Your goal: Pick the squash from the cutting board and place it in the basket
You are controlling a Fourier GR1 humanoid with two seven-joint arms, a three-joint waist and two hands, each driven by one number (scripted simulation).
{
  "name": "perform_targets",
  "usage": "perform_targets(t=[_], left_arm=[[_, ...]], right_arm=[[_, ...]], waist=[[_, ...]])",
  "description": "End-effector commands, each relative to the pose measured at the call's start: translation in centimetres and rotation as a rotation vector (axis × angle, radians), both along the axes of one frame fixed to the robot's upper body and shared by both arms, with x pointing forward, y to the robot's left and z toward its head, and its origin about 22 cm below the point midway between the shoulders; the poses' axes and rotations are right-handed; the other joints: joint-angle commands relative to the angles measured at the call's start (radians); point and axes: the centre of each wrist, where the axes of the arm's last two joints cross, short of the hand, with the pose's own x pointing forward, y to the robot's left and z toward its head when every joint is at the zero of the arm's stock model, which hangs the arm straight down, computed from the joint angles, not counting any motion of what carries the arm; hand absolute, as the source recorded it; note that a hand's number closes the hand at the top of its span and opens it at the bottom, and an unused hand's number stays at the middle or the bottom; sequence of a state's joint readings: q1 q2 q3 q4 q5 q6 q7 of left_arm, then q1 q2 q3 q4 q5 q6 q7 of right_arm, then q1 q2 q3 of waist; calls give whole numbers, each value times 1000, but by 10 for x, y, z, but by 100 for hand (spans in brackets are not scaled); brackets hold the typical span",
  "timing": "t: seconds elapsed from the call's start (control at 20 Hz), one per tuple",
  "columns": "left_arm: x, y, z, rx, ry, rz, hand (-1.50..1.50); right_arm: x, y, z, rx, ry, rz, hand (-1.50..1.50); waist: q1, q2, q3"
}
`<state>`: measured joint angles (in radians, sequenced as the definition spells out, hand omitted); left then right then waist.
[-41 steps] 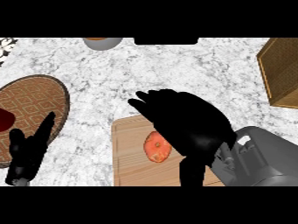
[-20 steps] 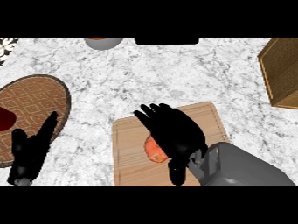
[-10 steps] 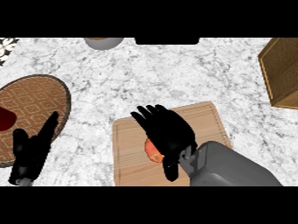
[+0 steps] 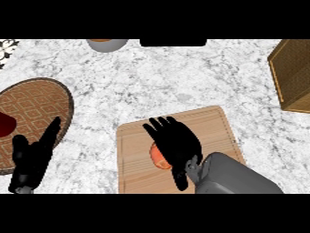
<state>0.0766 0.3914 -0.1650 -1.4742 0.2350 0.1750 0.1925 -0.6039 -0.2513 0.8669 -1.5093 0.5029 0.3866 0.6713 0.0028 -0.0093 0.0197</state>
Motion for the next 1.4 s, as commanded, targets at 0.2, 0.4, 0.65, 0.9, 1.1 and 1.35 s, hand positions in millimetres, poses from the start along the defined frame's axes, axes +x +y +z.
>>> perform_targets(t=[0.2,0.4,0.65,0.9,1.1,1.35], left_arm=[[-26,-4,-35,-33,164,-15,0],[-37,7,-35,-49,157,9,0],[-13,-3,-31,-42,162,4,0],[-24,-9,-29,-37,155,10,0],[-34,-2,-40,-57,160,7,0],[-27,-1,-28,-58,151,51,0]], right_arm=[[15,1,-30,14,-7,-14,-150],[-1,0,-19,24,1,1,-150],[10,5,-33,-9,-66,86,150],[17,-13,-45,-49,-119,124,150],[4,4,-32,-40,-134,130,150],[27,-71,-56,-97,-126,-321,150]], waist=[[12,16,-20],[2,9,-20],[2,14,-20],[7,13,-19],[-1,9,-20],[-37,7,-20]])
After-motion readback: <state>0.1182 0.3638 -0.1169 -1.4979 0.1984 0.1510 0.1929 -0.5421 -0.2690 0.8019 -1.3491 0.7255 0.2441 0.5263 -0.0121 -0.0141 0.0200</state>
